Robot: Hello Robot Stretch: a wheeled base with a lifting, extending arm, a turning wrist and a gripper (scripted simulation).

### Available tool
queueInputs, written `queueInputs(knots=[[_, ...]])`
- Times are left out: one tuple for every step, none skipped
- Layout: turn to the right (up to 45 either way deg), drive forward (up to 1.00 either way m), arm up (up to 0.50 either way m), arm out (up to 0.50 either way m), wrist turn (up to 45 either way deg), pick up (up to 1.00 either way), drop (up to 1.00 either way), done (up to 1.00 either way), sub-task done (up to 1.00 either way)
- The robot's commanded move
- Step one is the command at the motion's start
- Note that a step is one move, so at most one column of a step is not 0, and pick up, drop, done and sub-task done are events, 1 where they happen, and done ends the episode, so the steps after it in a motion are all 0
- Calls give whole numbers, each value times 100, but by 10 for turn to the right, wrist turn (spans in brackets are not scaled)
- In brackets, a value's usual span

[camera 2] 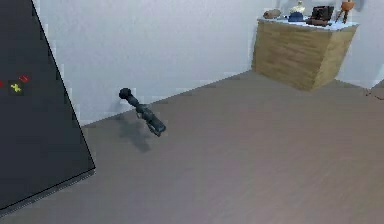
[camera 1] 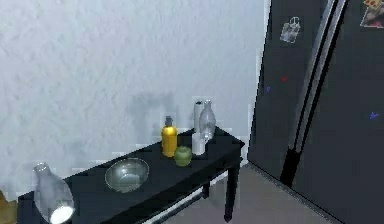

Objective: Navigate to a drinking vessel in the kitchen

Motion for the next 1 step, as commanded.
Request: queueInputs(knots=[[0, 0, 0, 0, 0, 0, 0, 100, 0]])
